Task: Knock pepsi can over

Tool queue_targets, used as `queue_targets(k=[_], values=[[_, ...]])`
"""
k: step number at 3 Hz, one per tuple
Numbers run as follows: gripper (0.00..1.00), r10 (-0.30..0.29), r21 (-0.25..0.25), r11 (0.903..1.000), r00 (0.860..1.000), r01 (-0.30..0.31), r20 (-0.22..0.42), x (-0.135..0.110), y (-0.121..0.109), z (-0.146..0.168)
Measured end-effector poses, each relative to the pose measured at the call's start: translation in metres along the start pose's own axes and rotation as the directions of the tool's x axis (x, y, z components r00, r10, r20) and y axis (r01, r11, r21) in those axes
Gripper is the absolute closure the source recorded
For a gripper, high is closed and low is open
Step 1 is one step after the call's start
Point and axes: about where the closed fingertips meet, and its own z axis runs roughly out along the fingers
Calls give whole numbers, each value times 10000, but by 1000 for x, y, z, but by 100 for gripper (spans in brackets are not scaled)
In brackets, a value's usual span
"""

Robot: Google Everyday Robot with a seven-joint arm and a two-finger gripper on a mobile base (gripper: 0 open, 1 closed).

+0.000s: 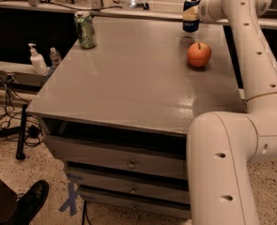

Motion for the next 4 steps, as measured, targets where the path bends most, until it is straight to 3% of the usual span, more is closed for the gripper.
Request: queue_targets(k=[1, 2, 3, 4], values=[[100, -157, -507, 9986, 9999, 157, -15, -15, 10, -26], [100, -745, -1575, 9850, 9971, 707, -178, -31, 39, -63], [100, -2284, -2641, 9422, 9720, 2064, -550, -38, 80, -94], [100, -4317, -3438, 8576, 8988, 3825, -767, -36, 121, -116]])
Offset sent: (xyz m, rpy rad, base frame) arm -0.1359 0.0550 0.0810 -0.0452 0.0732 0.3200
